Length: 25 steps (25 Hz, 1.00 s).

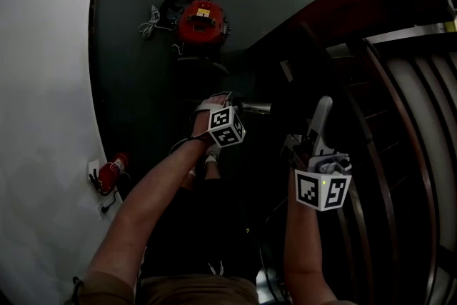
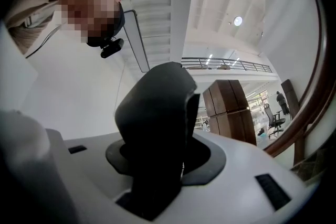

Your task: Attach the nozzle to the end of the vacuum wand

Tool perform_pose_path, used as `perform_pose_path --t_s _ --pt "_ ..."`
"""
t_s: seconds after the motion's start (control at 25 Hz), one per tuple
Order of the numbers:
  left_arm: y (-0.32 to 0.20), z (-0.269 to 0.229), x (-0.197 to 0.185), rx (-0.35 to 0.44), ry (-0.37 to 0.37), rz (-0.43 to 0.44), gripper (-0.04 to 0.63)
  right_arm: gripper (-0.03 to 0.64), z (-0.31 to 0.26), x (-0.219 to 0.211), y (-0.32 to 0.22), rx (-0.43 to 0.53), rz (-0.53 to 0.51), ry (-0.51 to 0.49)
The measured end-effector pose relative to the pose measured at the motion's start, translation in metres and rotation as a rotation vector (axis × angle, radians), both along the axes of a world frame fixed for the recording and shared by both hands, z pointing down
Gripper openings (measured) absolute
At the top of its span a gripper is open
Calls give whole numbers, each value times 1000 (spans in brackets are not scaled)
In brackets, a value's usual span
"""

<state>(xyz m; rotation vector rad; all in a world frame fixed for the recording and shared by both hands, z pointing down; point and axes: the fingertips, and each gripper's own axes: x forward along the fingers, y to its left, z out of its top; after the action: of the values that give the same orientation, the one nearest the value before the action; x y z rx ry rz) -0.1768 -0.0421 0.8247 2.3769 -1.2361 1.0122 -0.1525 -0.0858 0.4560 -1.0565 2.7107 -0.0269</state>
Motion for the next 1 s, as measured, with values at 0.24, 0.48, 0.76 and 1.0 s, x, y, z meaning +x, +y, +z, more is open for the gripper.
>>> perform_pose_path --t_s 0.24,0.48,0.76,1.0 --pt "-3 2 1 -30 -3 -8 107 168 3 -3 -6 -55 -47 23" --pt "2 3 1 -47 5 -33 108 168 6 21 10 -9 -23 -80" --pt "0 11 9 -45 -87 26 101 167 12 11 0 -36 -74 -25" --pt "2 13 22 -49 -65 47 98 169 17 38 13 -36 -65 -67"
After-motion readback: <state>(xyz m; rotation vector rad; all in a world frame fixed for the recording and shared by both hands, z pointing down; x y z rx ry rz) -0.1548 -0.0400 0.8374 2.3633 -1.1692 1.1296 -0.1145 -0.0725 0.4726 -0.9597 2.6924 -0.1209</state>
